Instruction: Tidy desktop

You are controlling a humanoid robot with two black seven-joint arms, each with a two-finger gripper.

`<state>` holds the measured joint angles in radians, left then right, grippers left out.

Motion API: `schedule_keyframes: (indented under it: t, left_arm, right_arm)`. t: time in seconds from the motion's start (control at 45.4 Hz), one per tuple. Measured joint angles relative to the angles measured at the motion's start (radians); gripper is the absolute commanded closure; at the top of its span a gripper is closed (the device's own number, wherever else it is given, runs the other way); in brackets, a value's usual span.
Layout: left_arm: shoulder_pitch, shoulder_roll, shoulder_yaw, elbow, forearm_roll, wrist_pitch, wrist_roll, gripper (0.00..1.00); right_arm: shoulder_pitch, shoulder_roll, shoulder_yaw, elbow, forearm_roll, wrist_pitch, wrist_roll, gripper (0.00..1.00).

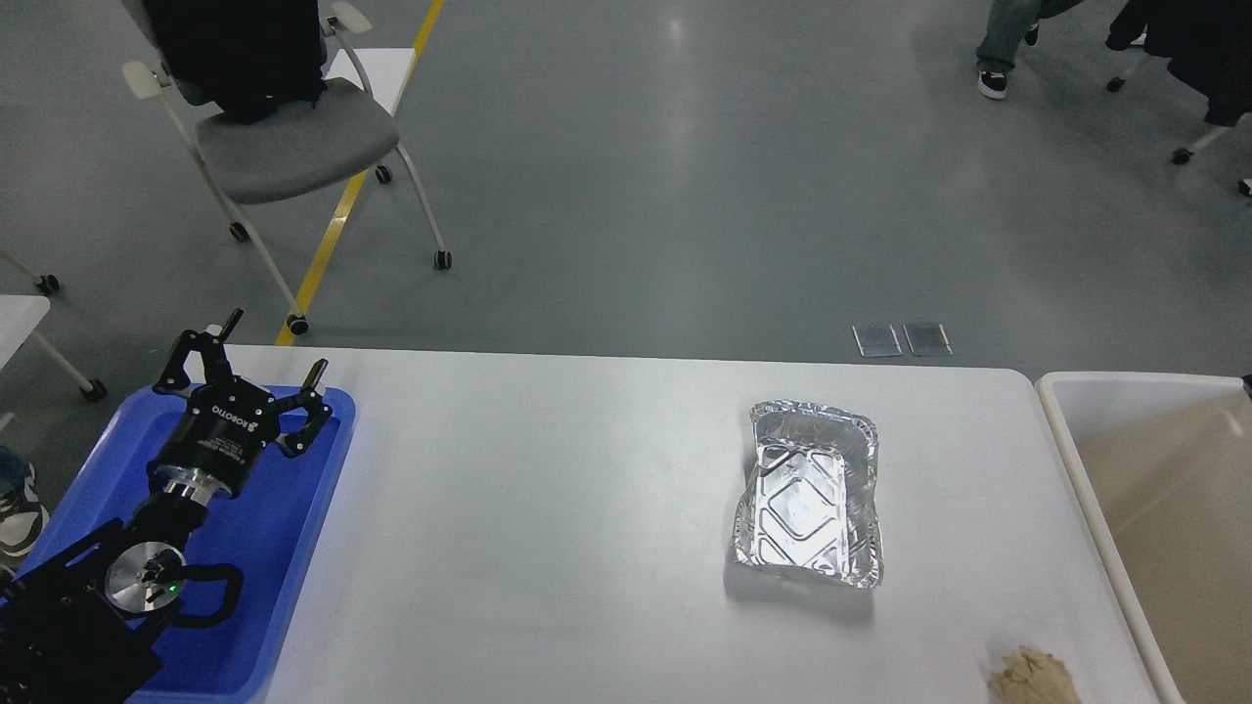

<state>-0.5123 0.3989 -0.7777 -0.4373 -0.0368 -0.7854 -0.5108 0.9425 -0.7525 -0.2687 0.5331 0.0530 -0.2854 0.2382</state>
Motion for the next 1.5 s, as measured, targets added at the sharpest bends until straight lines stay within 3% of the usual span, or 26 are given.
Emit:
schedule_keyframes:
  t: [0.462,0.748,0.947,1.321,1.497]
  left_arm:
    - [0.0,0.0,0.0,0.0,0.0,0.0,0.0,0.01]
    - [0.0,0.0,0.0,0.0,0.0,0.0,0.0,0.01]
    - [0.0,0.0,0.0,0.0,0.0,0.0,0.0,0.01]
    - [0.0,0.0,0.0,0.0,0.0,0.0,0.0,0.01]
    - [0.0,0.0,0.0,0.0,0.0,0.0,0.0,0.01]
  right_arm:
    - [0.29,-0.036,0.234,0.002,-0.036,0.058,-0.001,0.0]
    - [0.354,-0.038,0.512,0.032,-0.037,0.119,-0.003,0.0]
    - [0.369,-0.039,0.596,0.078,-0.039,0.14,-0.001,0.0]
    - [0.388,-0.05,0.611,0.141,-0.053,0.175,0.002,0.0]
    - [0.445,-0.055,0.409,0.201,-0.072,0.204,0.005,0.0]
